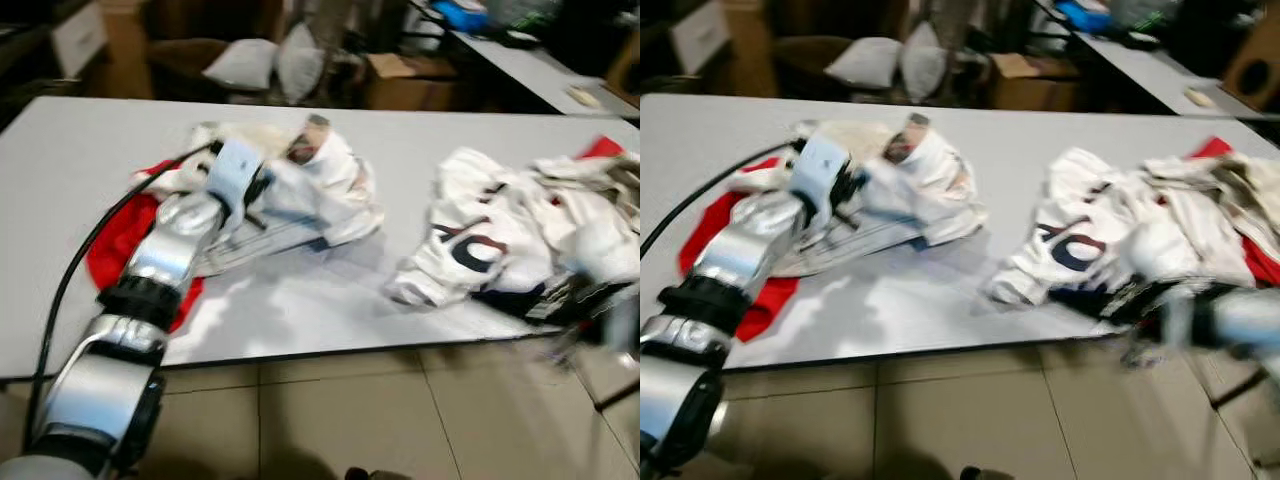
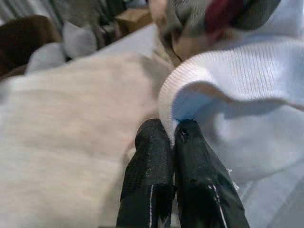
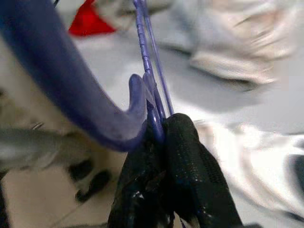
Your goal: Hang hanger
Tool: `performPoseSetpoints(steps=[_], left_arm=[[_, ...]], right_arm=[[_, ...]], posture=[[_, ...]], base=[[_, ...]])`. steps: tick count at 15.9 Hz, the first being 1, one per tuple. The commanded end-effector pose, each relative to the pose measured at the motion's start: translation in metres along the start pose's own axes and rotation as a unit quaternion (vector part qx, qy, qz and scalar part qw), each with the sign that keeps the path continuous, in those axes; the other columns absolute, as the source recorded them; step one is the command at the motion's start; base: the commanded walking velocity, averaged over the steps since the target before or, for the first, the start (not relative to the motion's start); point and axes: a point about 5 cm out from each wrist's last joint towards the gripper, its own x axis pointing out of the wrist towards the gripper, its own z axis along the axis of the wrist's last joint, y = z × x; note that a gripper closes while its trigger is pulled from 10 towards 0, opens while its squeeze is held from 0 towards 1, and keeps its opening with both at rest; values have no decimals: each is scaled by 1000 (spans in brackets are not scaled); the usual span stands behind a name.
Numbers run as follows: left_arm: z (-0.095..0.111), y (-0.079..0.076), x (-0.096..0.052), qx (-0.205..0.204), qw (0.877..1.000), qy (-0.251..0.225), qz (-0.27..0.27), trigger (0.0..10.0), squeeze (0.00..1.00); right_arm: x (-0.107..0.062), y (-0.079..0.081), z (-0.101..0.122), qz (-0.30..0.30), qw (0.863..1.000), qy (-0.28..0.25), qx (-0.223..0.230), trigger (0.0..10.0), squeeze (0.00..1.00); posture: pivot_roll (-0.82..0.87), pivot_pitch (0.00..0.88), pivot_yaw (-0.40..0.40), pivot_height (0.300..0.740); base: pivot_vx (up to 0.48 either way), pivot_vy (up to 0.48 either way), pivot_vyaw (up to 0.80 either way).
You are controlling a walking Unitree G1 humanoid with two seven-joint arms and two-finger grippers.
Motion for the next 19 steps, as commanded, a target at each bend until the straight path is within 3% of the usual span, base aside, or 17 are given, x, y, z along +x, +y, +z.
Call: performPoseSetpoints(steps=[1,3,4,6,8,9,10,14,15,19], left_arm=[[-4,-3,-3,6,1000,-1,-27,0,0],[-12,-12,-21,8,993,-29,-118,0,0],[-12,-20,-30,-1,986,-46,-163,0,0],[-8,-35,-54,24,968,-62,-244,0,0],[-1,-38,-68,40,959,-75,-272,0,0],[3,-36,-76,80,954,-67,-282,0,0],[8,-30,-85,119,951,-57,-278,10000,0],[18,-32,-108,91,936,-60,-335,10000,0],[18,-35,-116,87,926,-48,-365,10000,1000],[12,-33,-124,106,916,-3,-386,10000,1000]], right_arm=[[-9,-4,12,-11,1000,-22,-2,10000,0],[-22,-11,24,-44,997,-56,8,10000,0],[-23,-12,22,-55,997,-54,10,10000,0],[-17,-18,17,-106,992,-56,26,10000,0],[-9,-22,12,-143,987,-54,43,10000,0],[-1,-24,8,-165,983,-56,65,10000,0],[12,-27,4,-203,973,-63,88,10000,0],[28,-26,3,-236,960,-87,120,10000,0],[34,-26,3,-251,954,-92,133,10000,0],[41,-28,5,-276,944,-103,151,10000,0]], posture=[[-96,0,-54,740],[-89,0,-58,740],[-85,0,-60,740],[-74,0,-65,740],[-64,0,-73,740],[-64,0,-73,740],[-46,0,-85,740],[-37,0,-88,740],[-38,0,-86,740],[-40,0,-82,740]], base=[[0,0,0],[0,0,0],[0,0,0],[0,0,0],[0,0,0],[0,0,0],[0,0,0],[0,0,0],[0,0,0],[0,0,0]])
